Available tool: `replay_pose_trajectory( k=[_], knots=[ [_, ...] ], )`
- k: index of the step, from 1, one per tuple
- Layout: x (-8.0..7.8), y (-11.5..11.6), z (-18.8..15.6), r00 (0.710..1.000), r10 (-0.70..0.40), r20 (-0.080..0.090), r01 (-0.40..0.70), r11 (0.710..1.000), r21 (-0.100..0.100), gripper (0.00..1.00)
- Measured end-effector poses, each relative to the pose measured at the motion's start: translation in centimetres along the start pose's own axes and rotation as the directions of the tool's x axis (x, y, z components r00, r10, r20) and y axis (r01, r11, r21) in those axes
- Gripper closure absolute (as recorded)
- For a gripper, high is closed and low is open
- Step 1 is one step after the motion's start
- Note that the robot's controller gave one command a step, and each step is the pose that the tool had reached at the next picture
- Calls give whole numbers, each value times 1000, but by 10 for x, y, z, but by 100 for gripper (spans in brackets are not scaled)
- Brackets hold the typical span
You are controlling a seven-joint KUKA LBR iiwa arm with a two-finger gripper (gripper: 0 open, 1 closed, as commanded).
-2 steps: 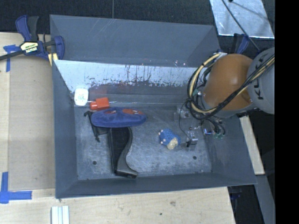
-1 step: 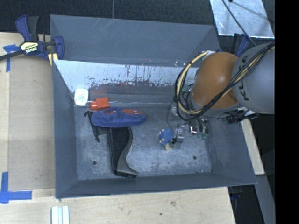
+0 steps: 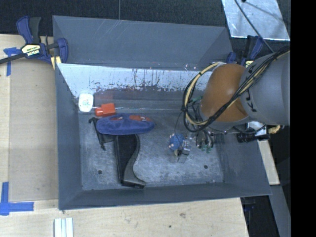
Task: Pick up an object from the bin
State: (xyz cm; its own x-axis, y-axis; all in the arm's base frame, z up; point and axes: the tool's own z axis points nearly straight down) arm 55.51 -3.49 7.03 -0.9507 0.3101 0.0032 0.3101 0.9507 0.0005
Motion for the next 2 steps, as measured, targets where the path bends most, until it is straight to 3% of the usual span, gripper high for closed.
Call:
replay_pose_trajectory(
  k=[1,2],
  knots=[
    [-1,0,-1,1000,-1,1,1,1000,-1,0],
    [-1,0,-2,1000,-2,4,2,1000,-1,100]
  ],
)
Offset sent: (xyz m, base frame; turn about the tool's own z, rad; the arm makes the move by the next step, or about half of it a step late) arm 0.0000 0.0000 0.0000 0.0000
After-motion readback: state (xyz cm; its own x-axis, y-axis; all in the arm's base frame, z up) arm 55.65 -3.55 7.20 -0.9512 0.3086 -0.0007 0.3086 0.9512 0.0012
